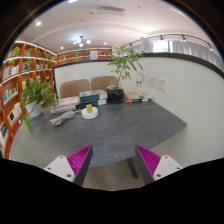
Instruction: Unplug charger
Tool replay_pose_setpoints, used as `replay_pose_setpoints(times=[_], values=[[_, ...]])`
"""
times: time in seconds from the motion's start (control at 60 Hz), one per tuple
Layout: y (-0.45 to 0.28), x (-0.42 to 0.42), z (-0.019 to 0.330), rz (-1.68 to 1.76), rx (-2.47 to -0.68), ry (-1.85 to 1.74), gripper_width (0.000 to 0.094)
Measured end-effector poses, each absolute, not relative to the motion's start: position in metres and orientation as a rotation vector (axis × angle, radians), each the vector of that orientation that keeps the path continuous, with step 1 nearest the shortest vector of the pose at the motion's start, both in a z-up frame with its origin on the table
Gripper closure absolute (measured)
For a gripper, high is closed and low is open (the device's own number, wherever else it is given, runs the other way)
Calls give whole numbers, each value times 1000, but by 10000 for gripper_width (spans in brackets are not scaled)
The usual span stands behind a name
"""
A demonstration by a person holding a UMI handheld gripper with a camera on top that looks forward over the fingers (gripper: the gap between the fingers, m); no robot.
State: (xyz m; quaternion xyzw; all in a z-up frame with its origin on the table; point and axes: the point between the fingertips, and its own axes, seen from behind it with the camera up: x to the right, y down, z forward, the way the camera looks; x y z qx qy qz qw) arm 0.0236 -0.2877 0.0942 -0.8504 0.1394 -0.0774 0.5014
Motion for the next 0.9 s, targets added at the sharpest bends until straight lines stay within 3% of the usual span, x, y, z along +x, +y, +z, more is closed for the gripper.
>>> replay_pose_setpoints(times=[0.083, 0.183, 0.483, 0.6, 0.75, 0.817, 0.833, 0.85, 0.9], values=[[-282, 12, 88, -151, -2089, 286, 85], [-225, -11, 63, -97, -2109, 232, 81], [-63, -19, 46, -43, -2112, 73, 90], [6, -17, 51, -6, -2062, 55, 259], [67, -16, 35, -3, -2080, 6, 409], [78, -20, 23, 36, -2119, -3, 591], [81, -16, 25, 19, -2105, -7, 572], [83, -13, 27, 3, -2098, -16, 732], [84, -16, 26, 23, -2094, -30, 758]])
